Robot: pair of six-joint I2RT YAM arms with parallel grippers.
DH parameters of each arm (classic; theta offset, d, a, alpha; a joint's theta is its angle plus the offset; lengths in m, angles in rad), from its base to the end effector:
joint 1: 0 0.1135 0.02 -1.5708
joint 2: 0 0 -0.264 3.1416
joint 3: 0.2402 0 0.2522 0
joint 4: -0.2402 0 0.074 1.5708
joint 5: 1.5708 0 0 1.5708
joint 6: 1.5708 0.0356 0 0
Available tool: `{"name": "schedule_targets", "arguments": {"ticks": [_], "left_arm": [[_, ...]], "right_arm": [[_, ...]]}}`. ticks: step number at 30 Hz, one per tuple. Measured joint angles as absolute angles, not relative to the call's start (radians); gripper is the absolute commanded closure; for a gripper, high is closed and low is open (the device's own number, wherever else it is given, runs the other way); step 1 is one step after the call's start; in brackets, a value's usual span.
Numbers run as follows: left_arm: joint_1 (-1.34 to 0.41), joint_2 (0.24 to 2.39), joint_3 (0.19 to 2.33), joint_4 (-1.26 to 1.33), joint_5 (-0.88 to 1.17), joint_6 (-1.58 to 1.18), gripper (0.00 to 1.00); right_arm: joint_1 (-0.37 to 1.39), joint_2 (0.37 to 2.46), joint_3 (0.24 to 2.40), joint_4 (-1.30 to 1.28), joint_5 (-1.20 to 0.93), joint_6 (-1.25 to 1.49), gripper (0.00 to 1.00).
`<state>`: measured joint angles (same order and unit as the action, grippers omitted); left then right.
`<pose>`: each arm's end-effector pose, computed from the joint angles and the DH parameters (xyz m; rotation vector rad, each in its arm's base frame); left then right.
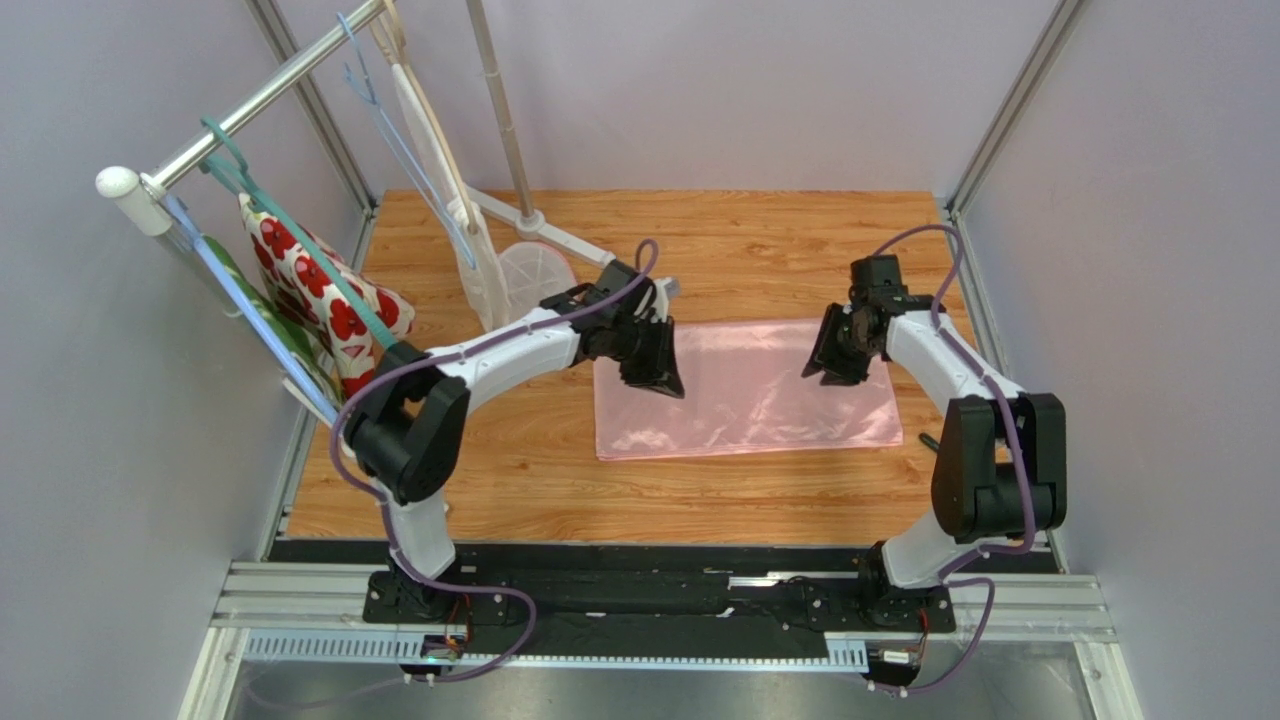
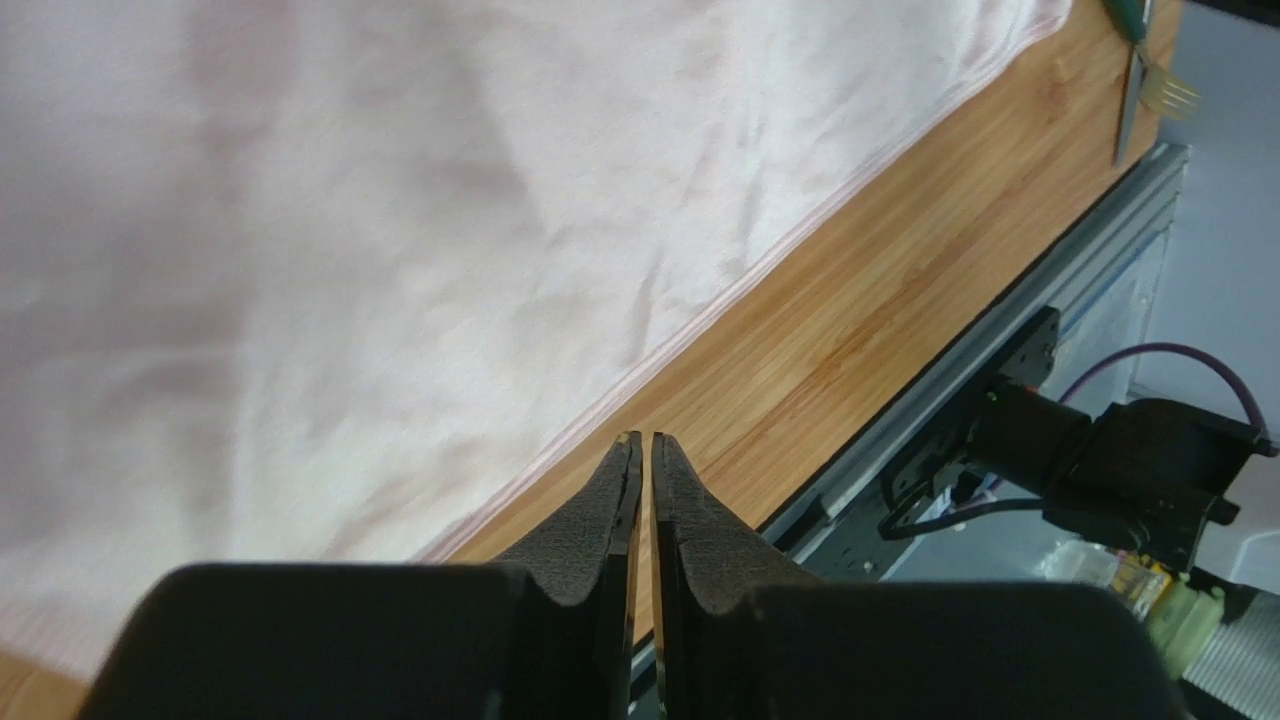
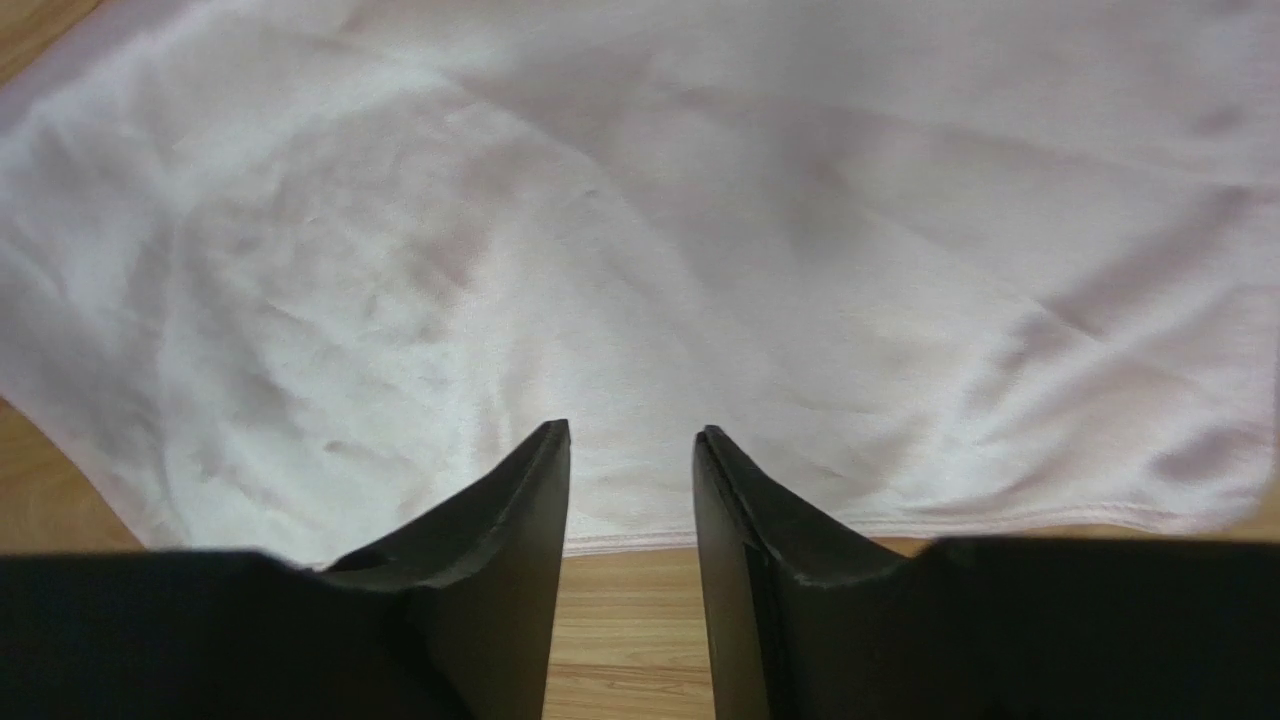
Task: Fold the napkin into a case and place the utensils inside
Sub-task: Smooth out the rectangle-folded napkin at the center of the board.
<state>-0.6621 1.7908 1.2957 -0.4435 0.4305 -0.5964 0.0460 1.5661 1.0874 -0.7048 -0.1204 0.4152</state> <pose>0.2941 -0.2481 0.2217 0.2821 2.6961 -0.9984 0.3046 0.0183 0.2167 0.4776 2.7366 0.2875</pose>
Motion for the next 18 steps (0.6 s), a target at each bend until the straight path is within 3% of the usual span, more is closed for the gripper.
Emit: {"name": "schedule_targets", "arguments": {"ticks": [3,6,18], "left_arm": [[-0.712,1.889,1.356,-0.382,0.459,-0.629,0.90],[-0.745,1.959,1.385,-0.351,0.467,-0.650,0.92],[-0.764,1.996,1.391,-0.339,0.462,-0.658,0.93]], "right_arm": [[0.110,1.598,1.087,-0.675,-0.178,0.437,0.92],[0.171,1.617,1.077,-0.649,-0.213,0.456,1.00],[0.354,1.630,0.895,-0.554,-0.269,0.514,1.00]]}}
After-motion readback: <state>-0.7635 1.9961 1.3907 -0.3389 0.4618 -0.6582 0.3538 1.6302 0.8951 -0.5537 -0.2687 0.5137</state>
